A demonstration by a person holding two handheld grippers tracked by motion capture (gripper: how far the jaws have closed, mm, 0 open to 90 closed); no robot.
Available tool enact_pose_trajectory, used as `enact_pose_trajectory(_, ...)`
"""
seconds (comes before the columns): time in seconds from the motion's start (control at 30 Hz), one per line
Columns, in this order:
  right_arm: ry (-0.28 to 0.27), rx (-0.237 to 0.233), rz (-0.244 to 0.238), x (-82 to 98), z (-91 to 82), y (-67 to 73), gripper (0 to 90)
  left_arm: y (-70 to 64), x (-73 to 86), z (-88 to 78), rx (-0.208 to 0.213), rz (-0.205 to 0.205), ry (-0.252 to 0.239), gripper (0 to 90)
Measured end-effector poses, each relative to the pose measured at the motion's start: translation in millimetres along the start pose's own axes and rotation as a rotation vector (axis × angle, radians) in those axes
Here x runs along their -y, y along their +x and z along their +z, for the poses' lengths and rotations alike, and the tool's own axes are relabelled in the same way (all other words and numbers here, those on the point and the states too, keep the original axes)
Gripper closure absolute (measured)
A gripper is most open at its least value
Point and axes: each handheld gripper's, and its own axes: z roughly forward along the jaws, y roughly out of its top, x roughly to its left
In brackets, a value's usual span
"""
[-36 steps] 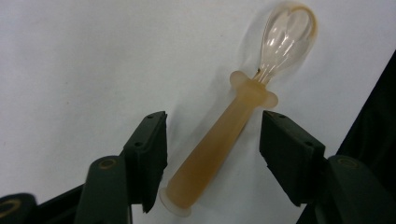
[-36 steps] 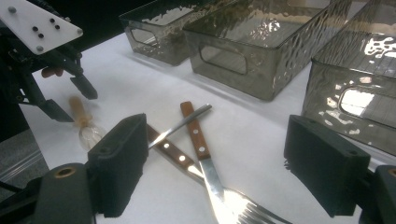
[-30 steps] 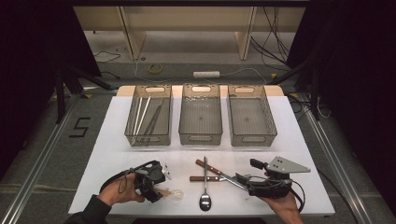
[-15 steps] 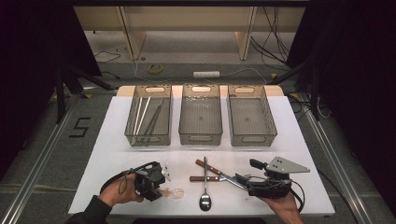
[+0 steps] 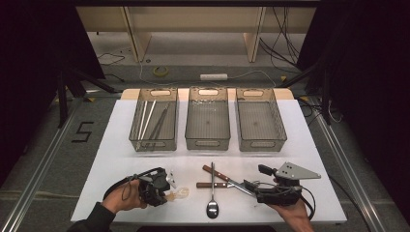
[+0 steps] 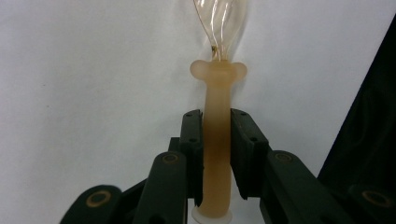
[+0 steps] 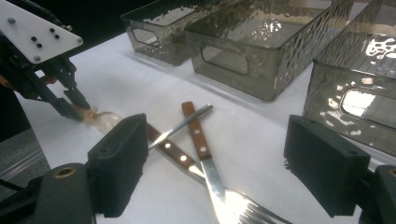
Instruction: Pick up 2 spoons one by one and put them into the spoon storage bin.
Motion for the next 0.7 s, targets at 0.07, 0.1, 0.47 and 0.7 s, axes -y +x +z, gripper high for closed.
enact_pose_trajectory(0.07,-0.001,0.0,-0.002,0.0,0.0,0.0,22.9,1.7,0.5,-2.8,-0.003,-0.019,-0.022,76.0)
enact_pose_trajectory(0.1,-0.001,0.001,-0.003,-0.1,0.0,0.0,22.9,2.7,0.6,-5.0,-0.007,-0.024,-0.033,76.0)
enact_pose_trajectory(0.47,0.005,0.002,-0.003,-0.1,0.3,0.2,22.9,10.0,-0.6,-17.4,-0.022,-0.15,-0.161,76.0)
enact_pose_trajectory(0.7,0.006,0.003,-0.002,0.0,0.5,0.6,22.9,13.0,-2.2,-24.3,-0.037,-0.202,-0.247,76.0)
